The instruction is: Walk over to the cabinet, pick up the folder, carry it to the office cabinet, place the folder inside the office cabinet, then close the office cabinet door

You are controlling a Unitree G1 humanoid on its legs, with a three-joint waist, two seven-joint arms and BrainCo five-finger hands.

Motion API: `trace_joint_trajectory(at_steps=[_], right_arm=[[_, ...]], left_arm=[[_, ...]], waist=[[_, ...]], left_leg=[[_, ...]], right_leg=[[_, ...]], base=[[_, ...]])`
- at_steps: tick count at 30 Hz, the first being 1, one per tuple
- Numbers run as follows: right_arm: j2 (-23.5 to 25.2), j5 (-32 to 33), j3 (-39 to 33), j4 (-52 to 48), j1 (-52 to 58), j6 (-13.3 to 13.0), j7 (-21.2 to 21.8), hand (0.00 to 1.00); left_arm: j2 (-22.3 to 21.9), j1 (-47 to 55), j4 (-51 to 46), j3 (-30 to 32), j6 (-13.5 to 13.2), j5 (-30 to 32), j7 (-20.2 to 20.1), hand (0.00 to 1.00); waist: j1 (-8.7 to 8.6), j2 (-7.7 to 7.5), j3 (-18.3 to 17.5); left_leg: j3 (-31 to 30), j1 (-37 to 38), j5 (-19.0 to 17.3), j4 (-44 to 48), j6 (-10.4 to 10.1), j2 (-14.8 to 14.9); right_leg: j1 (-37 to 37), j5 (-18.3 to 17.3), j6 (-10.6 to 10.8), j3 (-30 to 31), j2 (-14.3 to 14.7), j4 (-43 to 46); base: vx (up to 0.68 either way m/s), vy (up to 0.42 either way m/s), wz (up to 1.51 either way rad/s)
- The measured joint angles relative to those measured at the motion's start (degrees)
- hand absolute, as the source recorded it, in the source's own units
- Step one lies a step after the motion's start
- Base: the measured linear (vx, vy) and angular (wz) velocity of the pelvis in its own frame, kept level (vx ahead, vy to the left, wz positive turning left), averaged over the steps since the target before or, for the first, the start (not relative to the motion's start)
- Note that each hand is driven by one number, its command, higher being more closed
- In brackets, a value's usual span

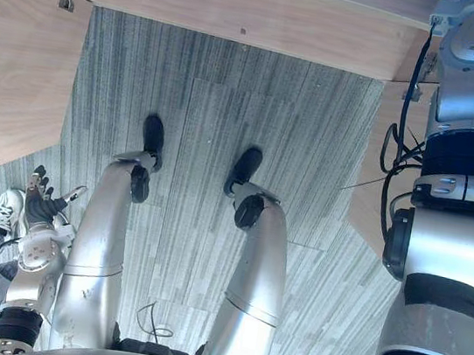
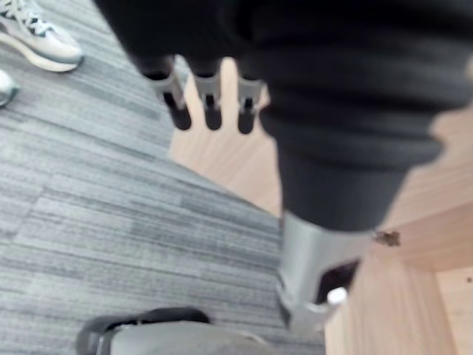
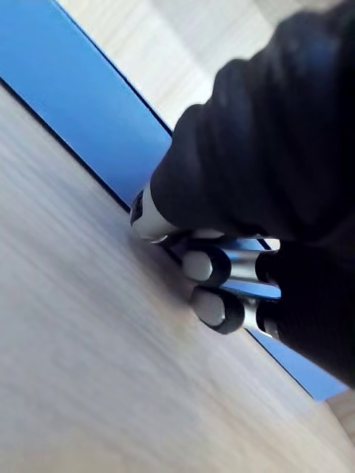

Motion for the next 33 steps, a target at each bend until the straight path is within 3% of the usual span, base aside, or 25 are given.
trace_joint_trajectory(at_steps=[6, 10, 19, 24, 26, 33], right_arm=[[0.7, 0.1, -1.5, 0.0, 0.6, 0.1, 0.0, 1.00], [3.8, 1.2, -5.1, -1.6, 4.7, 1.0, -0.1, 1.00], [13.9, -1.5, -12.7, -31.7, 31.0, 2.2, -1.5, 1.00], [26.6, -8.1, -13.9, -51.5, 54.7, 2.2, -1.3, 1.00], [29.7, -9.9, -12.7, -55.4, 61.8, 1.7, -0.6, 1.00], [37.1, -14.8, -6.3, -63.4, 81.3, -4.0, 4.1, 1.00]], left_arm=[[-0.3, 0.0, 0.1, 0.1, 0.0, 0.0, 0.2, 0.00], [-0.7, 0.0, 0.8, 0.5, 0.2, -1.1, 0.4, 0.00], [-1.2, -0.1, 2.3, 1.1, 1.7, -1.1, 0.2, 0.00], [-3.1, 0.3, 2.9, 0.9, 3.6, -0.1, -0.6, 0.00], [-4.5, 0.7, 3.9, 0.8, 4.1, 0.8, -1.3, 0.00], [-4.2, 5.7, 8.0, 0.2, 5.1, 3.6, -2.9, 0.00]], waist=[[-0.09, 0.05, 0.0], [-0.17, 0.05, 0.0], [-0.44, 0.32, -1.3], [-0.83, 0.16, -4.7], [-1.44, 0.11, -6.0], [-3.45, -1.25, -11.3]], left_leg=[[-0.1, 0.2, 0.0, 0.5, 0.0, 0.0], [-0.3, 1.8, -0.1, 1.2, 0.0, 0.2], [-0.8, 8.2, -1.4, 0.9, 0.5, 0.3], [0.0, 15.8, -3.3, -0.7, 0.4, 0.5], [0.4, 19.9, -3.6, -2.5, 0.4, 0.6], [2.4, 37.3, -5.2, -10.0, -0.4, 1.0]], right_leg=[[0.3, 0.4, -0.5, 0.0, 0.0, 0.2], [2.2, 0.3, -0.5, -0.1, 0.1, 0.3], [9.7, -0.1, -0.1, -1.0, 0.4, -1.4], [17.3, -0.8, 0.2, -1.2, 0.8, -4.0], [21.6, -0.8, 0.2, -1.5, 0.8, -6.2], [39.0, -0.7, 1.1, -4.2, 0.8, -15.2]], base=[[0.00, 0.000, 0.00], [0.00, 0.000, 0.00], [-0.03, 0.015, -0.01], [0.00, -0.001, -0.03], [0.03, -0.006, -0.10], [0.10, -0.009, -0.06]])
